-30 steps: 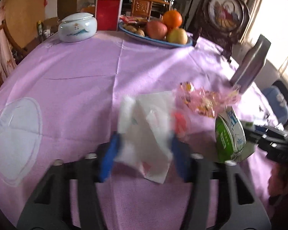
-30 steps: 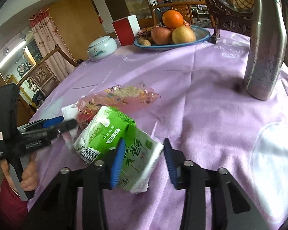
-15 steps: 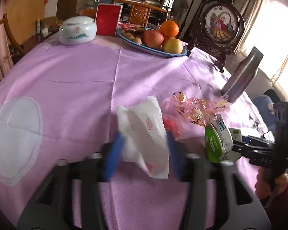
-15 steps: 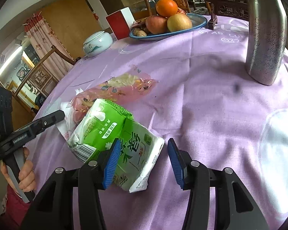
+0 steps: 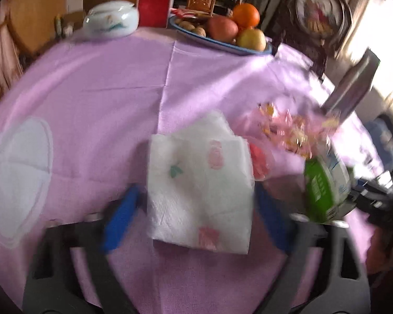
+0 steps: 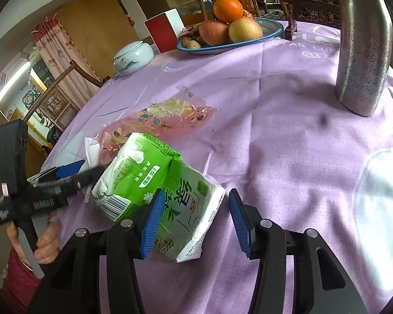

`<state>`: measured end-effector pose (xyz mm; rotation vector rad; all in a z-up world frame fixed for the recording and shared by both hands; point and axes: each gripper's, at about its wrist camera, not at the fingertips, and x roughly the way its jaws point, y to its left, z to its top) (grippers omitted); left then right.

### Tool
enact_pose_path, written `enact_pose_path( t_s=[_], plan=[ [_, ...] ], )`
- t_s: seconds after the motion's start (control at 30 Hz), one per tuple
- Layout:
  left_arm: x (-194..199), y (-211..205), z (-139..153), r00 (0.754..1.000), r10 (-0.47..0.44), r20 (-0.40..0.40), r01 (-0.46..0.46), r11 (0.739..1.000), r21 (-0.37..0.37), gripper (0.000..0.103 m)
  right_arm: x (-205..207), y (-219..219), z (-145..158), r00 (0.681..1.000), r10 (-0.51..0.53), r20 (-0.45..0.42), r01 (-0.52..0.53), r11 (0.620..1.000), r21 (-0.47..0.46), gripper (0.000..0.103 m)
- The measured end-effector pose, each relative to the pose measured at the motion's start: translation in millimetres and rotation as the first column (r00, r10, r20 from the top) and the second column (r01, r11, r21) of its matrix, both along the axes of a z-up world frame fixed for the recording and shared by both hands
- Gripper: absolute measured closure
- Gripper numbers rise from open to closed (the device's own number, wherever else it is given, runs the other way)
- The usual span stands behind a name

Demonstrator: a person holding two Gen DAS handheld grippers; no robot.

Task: Collect trash
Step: 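Grasp the white tissue with the left tool while the right tool grasps the green packet, then carry the tissue and green packet over to the red wastebasket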

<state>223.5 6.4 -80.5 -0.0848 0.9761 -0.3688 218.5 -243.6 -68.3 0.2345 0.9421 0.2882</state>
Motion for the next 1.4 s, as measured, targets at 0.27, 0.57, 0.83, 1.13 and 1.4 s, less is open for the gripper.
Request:
enact_pose_path(
  t_s=[0.27, 0.57, 0.83, 1.13, 1.4],
  plan=[
    [3, 25, 9, 0.999, 0.047, -0.004, -0.048, 0.992, -0.121, 0.089, -2, 1, 3, 1.0, 0.004, 0.027, -0.003, 1.0, -0.017, 0.068],
    [-12, 33, 35, 0.992, 0.061, 0.115, -0.04, 0.983, -0.177, 0.089, -14, -2, 27, 0.99, 0.004, 0.14, -0.002, 1.0, -0.014, 0.079],
    [-51, 40, 47, 0.975, 0.114, 0.193, -0.085, 0.984, -0.155, 0.089, -32, -5, 56, 0.971, 0.029, 0.237, -0.041, 0.998, 0.047, 0.08],
    [-116, 66, 74, 0.951, 0.182, 0.249, -0.137, 0.973, -0.187, 0.089, -59, 14, 73, 0.947, 0.121, 0.298, -0.152, 0.985, 0.084, 0.08],
    [-176, 104, 87, 0.917, 0.271, 0.291, -0.231, 0.959, -0.166, 0.089, -92, 32, 87, 0.9, 0.155, 0.407, -0.185, 0.982, 0.034, 0.08]
  ],
)
